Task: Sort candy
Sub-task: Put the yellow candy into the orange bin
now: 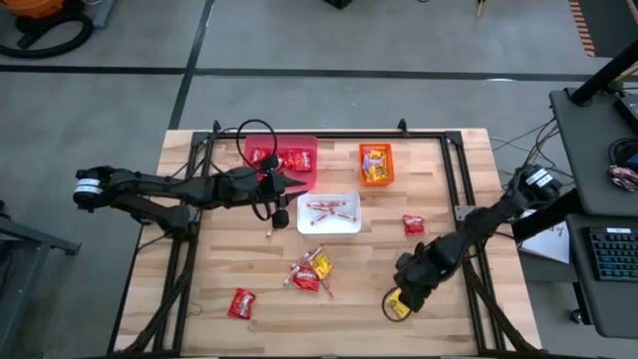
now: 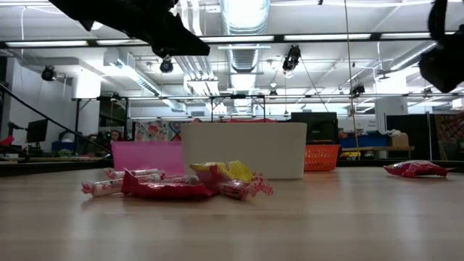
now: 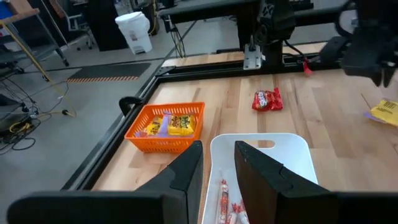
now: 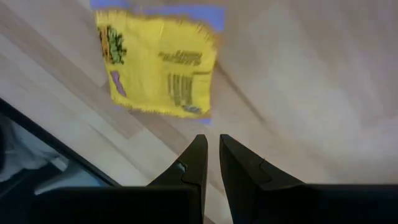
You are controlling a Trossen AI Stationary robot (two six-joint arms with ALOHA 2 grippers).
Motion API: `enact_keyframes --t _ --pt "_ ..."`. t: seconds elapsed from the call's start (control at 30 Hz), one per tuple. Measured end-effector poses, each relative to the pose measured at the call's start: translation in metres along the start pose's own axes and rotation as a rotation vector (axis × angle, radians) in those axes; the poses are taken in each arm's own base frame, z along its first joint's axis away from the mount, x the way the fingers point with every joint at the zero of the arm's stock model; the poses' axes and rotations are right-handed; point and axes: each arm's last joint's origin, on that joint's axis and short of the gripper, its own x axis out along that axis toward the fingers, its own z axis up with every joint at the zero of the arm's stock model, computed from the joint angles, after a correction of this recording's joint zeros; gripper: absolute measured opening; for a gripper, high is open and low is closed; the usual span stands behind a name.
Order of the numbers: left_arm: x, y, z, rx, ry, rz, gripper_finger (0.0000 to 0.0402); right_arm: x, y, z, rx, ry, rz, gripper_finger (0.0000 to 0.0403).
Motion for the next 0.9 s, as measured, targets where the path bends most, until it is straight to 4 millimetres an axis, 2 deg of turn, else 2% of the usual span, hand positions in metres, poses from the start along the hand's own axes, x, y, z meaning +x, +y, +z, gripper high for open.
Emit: enact_keyframes --t 0.2,0.47,0.7,0.9 --pt "-0.001 0.000 0.001 -0.006 -0.002 0.000 0.0077 0.008 0.019 -0.004 0.040 -0.012 -0.026 0.0036" --pt "-0.002 -0.005 0.000 -0.089 0.002 -0.019 0.0077 0.002 0.036 -0.010 0.096 -0.066 0.011 0.0036" --pt "-0.003 -0.009 -0.002 -0.082 0.010 -0.037 0.0077 0.002 0.028 -0.009 0.167 -0.251 -0.081 0.0036" --pt "-0.003 -0.009 -0.003 -0.067 0.008 -0.036 0.0077 0.002 0.031 -0.008 0.082 -0.278 -0.067 0.0038"
